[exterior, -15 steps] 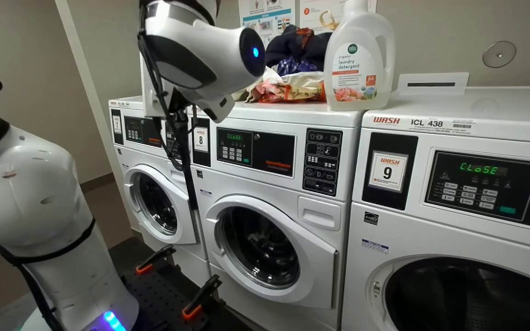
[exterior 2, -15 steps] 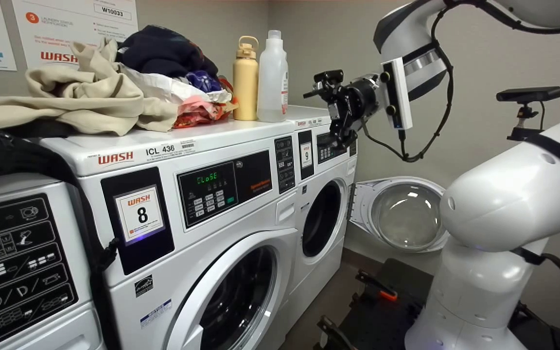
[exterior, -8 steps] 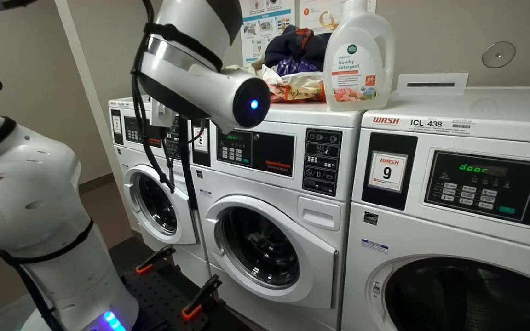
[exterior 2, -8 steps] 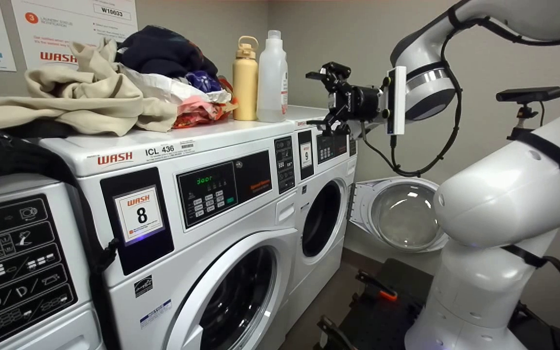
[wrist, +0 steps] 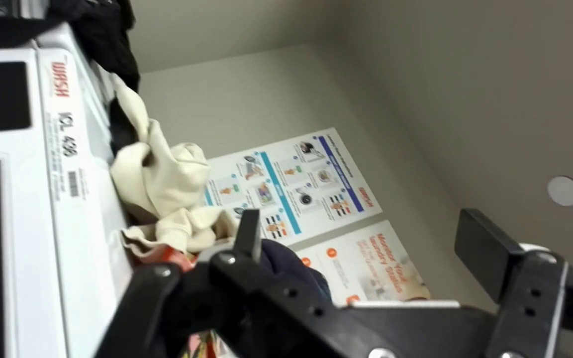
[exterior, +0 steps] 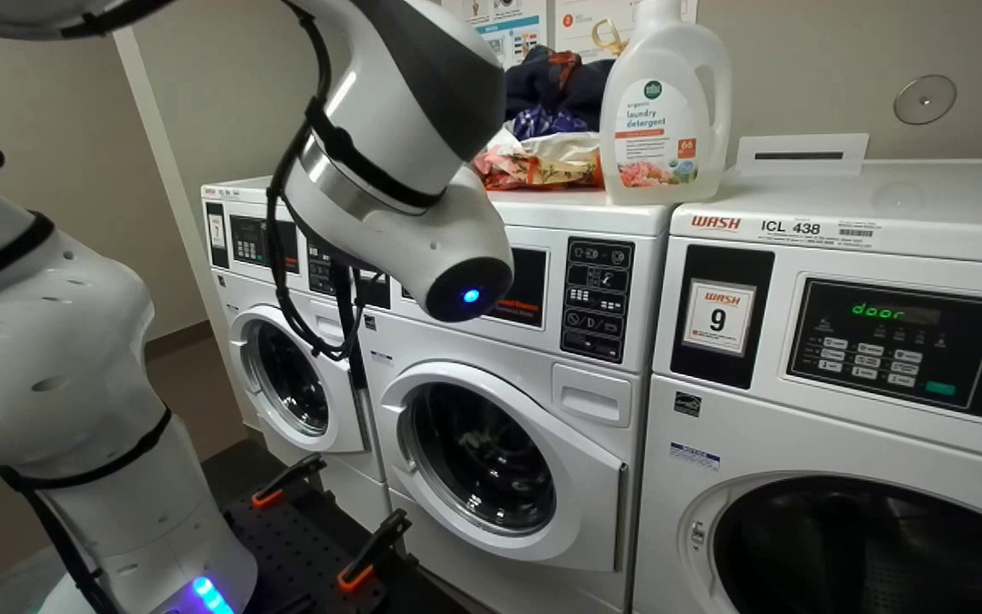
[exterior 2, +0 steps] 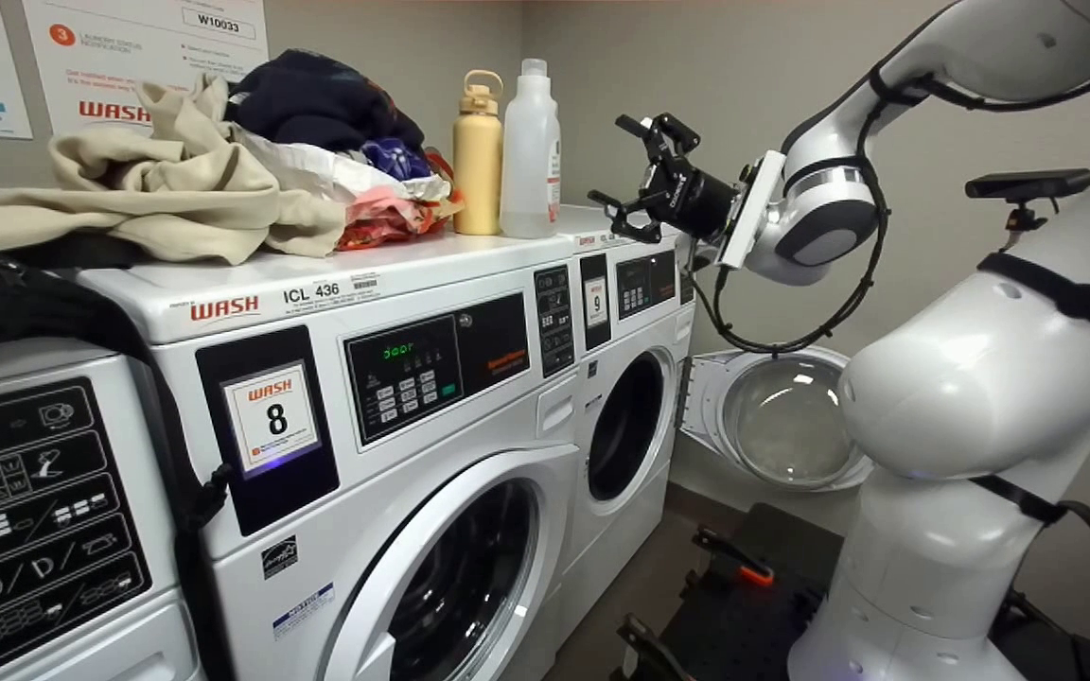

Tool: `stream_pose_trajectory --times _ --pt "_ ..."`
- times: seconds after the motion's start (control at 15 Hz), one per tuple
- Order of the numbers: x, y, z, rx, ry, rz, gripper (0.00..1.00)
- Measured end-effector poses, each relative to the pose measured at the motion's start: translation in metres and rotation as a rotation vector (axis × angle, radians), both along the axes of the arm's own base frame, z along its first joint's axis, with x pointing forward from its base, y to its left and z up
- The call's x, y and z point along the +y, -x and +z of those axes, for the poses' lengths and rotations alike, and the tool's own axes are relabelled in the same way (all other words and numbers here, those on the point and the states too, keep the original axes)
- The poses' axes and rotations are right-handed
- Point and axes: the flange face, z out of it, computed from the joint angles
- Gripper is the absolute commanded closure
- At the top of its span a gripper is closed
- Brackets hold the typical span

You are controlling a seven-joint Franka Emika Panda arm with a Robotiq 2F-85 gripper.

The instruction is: Open the object from the washing machine

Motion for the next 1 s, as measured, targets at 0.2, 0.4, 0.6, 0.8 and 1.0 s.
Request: stream_pose_trajectory --times 0.2,0.4,0.6,0.8,1.0 --pt "-0.011 -0.008 -0.009 -0.117 -0.067 -0.101 0.0" --pt "-0.015 -0.011 -0.022 -0.266 -0.095 -0.166 0.0" --pt "-0.012 -0.008 -0.044 -0.387 -0.096 -0.187 0.0" --pt "-0.003 -0.003 -0.077 -0.442 -0.087 -0.196 0.0" --pt "0.01 0.006 -0.111 -0.457 -0.068 -0.178 0.0"
